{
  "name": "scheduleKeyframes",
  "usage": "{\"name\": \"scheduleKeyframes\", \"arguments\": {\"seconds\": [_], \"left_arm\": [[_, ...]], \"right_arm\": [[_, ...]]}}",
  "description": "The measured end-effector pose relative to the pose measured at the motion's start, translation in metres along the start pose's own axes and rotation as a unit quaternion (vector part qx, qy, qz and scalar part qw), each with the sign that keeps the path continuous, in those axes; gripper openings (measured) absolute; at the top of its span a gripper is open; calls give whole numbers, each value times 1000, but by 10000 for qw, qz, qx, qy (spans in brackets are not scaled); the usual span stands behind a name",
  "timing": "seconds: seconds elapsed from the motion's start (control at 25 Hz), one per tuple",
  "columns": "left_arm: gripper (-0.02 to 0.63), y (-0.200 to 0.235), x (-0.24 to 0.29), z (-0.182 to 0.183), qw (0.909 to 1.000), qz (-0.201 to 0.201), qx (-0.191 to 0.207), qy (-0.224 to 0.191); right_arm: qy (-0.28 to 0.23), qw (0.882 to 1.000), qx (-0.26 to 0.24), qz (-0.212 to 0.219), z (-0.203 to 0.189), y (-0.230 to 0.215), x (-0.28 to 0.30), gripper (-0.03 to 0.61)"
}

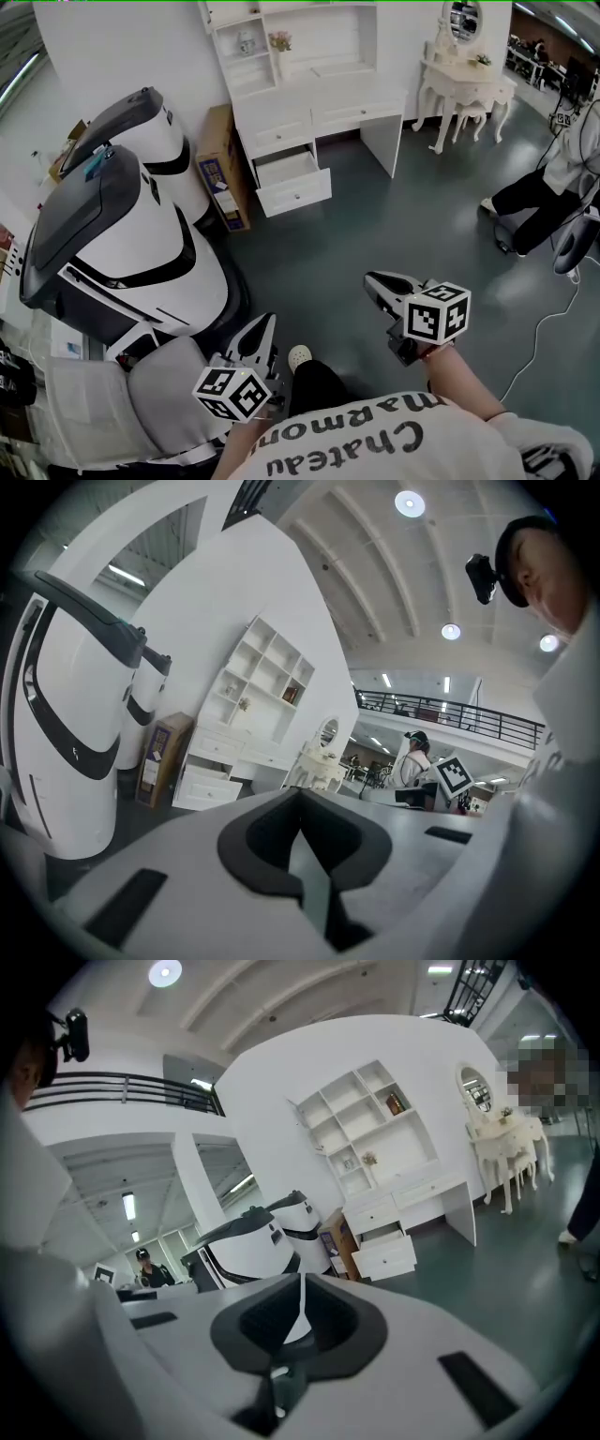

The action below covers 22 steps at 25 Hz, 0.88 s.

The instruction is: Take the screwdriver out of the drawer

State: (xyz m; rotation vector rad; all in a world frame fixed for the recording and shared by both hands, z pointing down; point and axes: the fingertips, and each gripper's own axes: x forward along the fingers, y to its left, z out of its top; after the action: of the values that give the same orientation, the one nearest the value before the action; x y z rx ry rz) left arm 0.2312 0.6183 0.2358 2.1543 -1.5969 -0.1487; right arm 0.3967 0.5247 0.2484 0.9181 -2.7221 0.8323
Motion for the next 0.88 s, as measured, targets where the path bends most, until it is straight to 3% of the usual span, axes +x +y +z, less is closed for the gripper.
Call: {"name": "scheduleKeyframes", "arguments": {"seconds": [0.16, 0.28, 0.6, 0.88], "left_arm": [[23, 35, 39, 9, 9999, -67, -72, 136], [23, 56, 74, 24, 9990, -283, -16, 334], [23, 124, 147, 88, 9964, -666, 116, 517], [23, 183, 182, 133, 9954, -772, 249, 509]], "right_arm": [[291, 9977, -502, -357, 6, -17, 40, 37], [399, 9966, -568, -447, 18, -26, 77, 37], [9, 9986, 340, -409, 78, -44, 169, 37], [-197, 9975, 499, -466, 112, -48, 235, 37]]}}
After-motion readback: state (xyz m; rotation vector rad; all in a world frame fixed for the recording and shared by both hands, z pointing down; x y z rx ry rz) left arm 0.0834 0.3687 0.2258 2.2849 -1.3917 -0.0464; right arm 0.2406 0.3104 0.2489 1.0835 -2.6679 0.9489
